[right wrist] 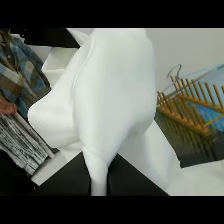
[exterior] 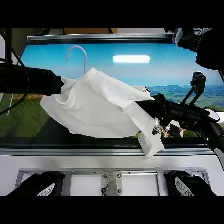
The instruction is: Fold the clothes and pants, and hang the long-sleeved shirts on hangers.
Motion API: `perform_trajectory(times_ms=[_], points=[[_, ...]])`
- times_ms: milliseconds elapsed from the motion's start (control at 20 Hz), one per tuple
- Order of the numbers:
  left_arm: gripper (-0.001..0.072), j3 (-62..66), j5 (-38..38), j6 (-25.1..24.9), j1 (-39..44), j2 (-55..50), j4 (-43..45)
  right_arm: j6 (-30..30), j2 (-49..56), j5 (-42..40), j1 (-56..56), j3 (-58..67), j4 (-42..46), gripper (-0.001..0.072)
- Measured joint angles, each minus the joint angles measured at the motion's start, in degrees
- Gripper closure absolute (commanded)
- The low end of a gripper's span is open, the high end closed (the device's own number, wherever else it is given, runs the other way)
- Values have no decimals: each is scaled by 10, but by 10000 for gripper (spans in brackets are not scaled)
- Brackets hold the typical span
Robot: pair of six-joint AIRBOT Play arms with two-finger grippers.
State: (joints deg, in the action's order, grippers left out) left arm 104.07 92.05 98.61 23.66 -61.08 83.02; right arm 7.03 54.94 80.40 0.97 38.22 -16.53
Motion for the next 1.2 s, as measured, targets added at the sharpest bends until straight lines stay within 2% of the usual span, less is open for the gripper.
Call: perform_trajectory(times_ms=[350, 400, 450, 500, 650, 950, 1000, 1050, 1100, 1200], points=[[687, 110, 42, 21, 110, -48, 86, -11, 3, -16, -28, 14, -47, 688], [633, 115, 46, 24, 121, -50, 92, -11, 3, -17, -30, 16, -49, 688], [355, 118, 47, 23, 129, -50, 100, -11, 3, -17, -30, 17, -51, 688], [160, 120, 47, 24, 135, -49, 102, -11, 3, -20, -31, 18, -53, 688], [150, 124, 45, 26, 143, -37, 111, -11, 3, -21, -32, 20, -56, 688], [159, 125, 29, 40, 111, -2, 117, -11, 3, -20, -32, 20, -58, 688], [303, 125, 27, 40, 102, 3, 118, -11, 3, -20, -32, 20, -58, 688], [520, 125, 25, 41, 93, 8, 118, -11, 3, -20, -32, 20, -62, 688], [689, 125, 25, 42, 83, 12, 119, -11, 3, -20, -32, 20, -68, 688], [688, 117, 21, 43, 66, 23, 119, -15, 3, -20, -28, 24, -93, 688]])
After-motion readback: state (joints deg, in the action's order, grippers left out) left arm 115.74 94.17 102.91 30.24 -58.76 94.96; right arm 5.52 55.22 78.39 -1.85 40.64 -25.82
